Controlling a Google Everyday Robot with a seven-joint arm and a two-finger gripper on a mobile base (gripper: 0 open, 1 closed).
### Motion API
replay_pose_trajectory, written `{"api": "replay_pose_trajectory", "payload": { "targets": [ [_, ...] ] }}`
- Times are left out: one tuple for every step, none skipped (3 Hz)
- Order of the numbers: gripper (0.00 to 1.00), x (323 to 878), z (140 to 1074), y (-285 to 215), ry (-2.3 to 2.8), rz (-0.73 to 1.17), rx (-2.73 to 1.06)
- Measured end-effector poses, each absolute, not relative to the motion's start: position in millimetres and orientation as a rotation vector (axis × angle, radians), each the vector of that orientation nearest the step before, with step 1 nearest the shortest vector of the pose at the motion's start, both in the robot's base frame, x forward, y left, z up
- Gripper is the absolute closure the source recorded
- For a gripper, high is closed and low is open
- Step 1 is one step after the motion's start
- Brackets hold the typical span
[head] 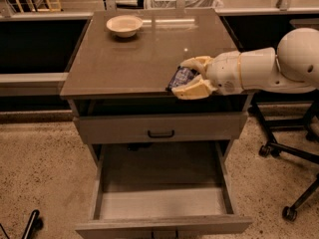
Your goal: Place rxbar blueberry into middle drawer
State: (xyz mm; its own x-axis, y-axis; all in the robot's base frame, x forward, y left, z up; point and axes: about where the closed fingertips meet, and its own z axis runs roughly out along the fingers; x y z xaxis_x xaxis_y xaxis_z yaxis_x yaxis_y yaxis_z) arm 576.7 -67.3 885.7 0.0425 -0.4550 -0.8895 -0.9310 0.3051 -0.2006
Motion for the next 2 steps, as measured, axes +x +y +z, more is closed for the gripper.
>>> {"api": "replay_pose_trajectory", "payload": {
  "targets": [
    [1.00,559,822,-55,1.613,0.663,-1.497],
    [1.00,536,752,-54,1.640,0.689,-1.779]
  ]
}}
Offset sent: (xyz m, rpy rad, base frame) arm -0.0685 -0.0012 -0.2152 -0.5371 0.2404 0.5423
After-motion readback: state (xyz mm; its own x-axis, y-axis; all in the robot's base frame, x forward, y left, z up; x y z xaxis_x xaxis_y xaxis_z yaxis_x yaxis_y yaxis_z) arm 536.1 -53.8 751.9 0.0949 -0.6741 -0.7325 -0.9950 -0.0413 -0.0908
